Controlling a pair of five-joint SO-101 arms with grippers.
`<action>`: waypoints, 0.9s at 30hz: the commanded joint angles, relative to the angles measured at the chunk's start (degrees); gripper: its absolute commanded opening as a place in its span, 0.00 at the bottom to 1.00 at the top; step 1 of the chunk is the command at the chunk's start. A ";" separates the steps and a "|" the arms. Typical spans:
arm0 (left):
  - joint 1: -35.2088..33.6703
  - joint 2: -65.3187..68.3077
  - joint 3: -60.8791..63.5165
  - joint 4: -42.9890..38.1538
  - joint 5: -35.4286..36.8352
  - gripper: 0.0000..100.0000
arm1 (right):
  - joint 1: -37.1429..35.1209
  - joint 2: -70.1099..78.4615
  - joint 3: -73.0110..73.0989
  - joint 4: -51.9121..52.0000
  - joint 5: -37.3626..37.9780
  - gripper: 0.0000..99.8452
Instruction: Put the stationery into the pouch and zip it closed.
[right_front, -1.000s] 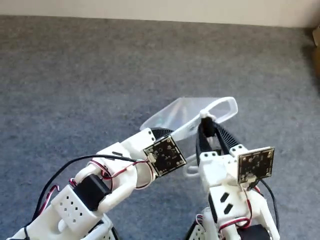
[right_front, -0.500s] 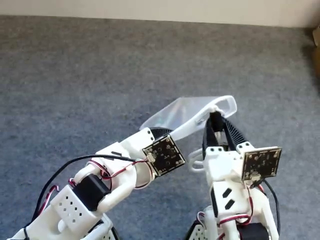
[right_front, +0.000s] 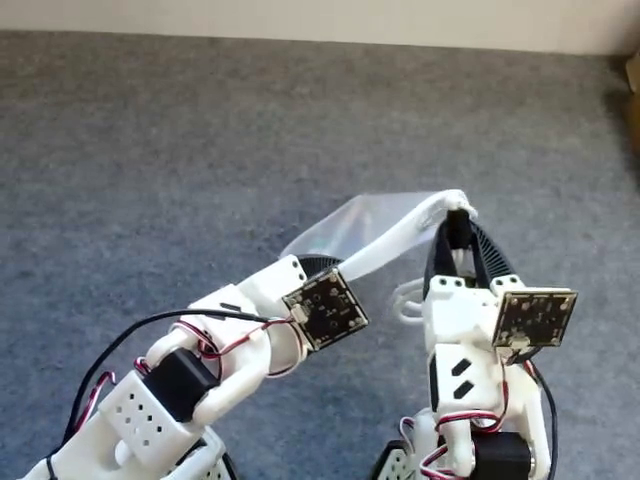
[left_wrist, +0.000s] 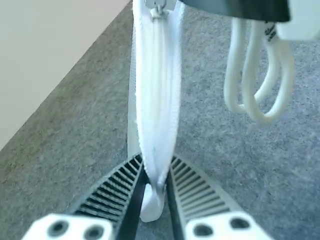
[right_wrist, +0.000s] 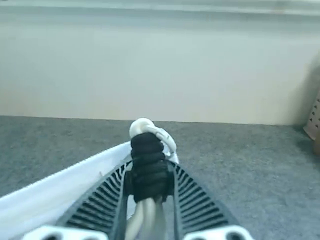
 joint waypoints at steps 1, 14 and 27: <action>-3.47 -0.04 -0.22 1.58 0.79 0.01 | 3.74 0.66 0.92 -5.85 -0.18 0.00; -4.70 -1.27 -0.31 1.58 0.79 0.01 | 11.82 0.66 6.46 -16.75 -0.18 0.00; -6.81 -18.33 4.18 3.96 1.14 0.01 | 11.65 0.66 6.37 -16.31 -0.18 0.00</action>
